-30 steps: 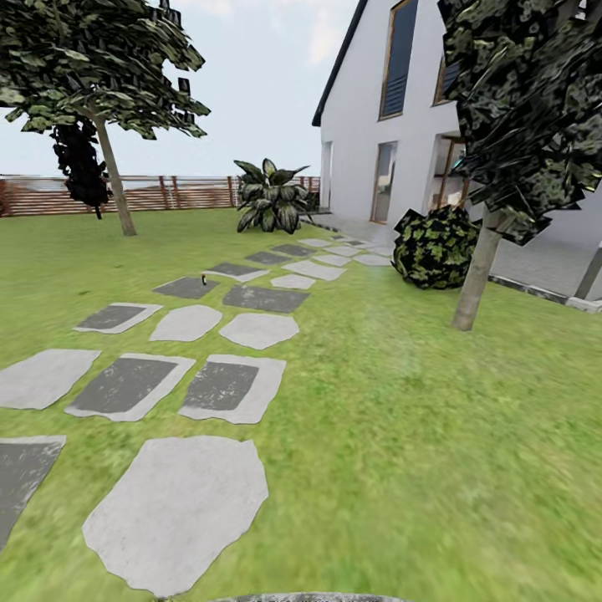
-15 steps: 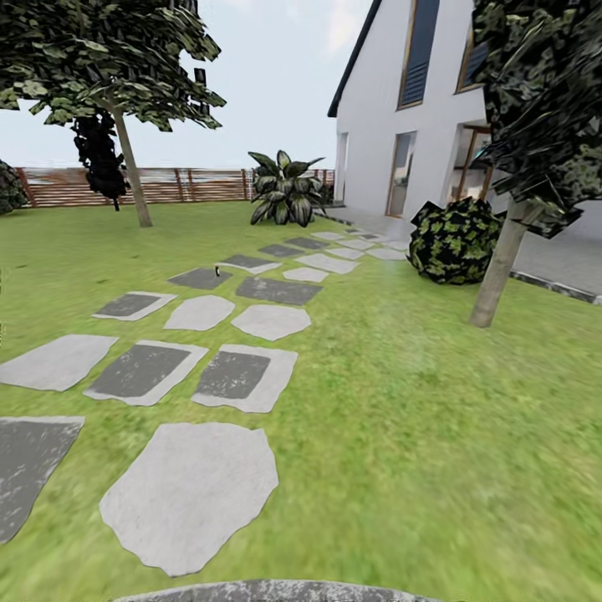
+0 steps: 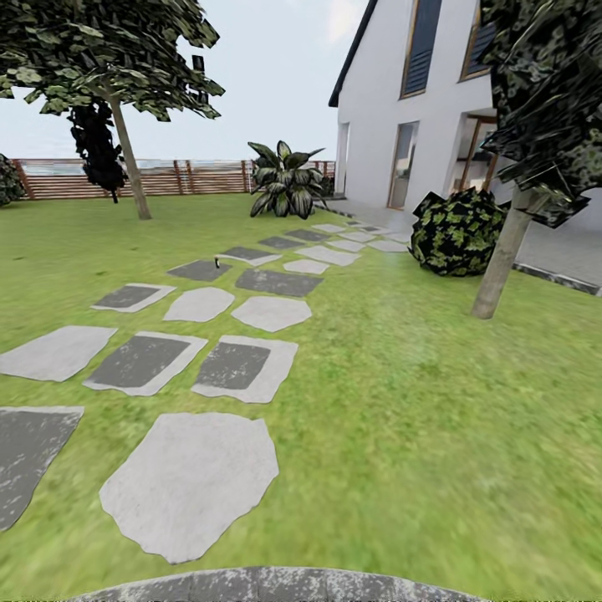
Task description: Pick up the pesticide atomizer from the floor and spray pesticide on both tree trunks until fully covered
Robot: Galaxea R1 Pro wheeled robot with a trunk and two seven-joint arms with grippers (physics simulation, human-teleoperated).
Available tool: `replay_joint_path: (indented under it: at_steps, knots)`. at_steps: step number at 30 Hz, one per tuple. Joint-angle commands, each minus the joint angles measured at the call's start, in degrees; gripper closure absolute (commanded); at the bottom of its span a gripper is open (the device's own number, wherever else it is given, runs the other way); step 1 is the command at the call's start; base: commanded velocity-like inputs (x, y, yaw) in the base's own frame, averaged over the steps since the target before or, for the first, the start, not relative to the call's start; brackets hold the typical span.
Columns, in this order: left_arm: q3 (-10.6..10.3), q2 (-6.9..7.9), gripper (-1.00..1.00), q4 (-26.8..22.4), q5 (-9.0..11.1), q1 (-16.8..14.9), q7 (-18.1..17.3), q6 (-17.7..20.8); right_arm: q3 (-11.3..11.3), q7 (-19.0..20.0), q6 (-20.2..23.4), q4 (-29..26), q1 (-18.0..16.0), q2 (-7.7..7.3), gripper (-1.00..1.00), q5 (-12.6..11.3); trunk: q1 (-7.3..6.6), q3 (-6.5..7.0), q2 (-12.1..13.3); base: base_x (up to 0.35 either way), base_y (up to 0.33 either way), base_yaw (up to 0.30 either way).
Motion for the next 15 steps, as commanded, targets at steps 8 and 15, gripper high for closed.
replay_joint_path:
  at_steps: [8, 15]
  knots:
    - [0.02, 0.03, -1.0, 0.0, 0.0, -0.04, 0.0, 0.0, 0.0, 0.0, 0.0, 0.0, 0.02, 0.01, -1.0, 0.0, 1.76, -2.17, -3.23, 0.0, 0.0, 0.019]
    - [0.02, 0.03, -1.0, 0.0, 0.0, -0.07, 0.0, 0.0, 0.05, 0.0, -0.08, 0.0, 0.03, 0.0, -1.0, 0.0, 3.3, -3.98, -6.03, 0.0, 0.0, 0.142]
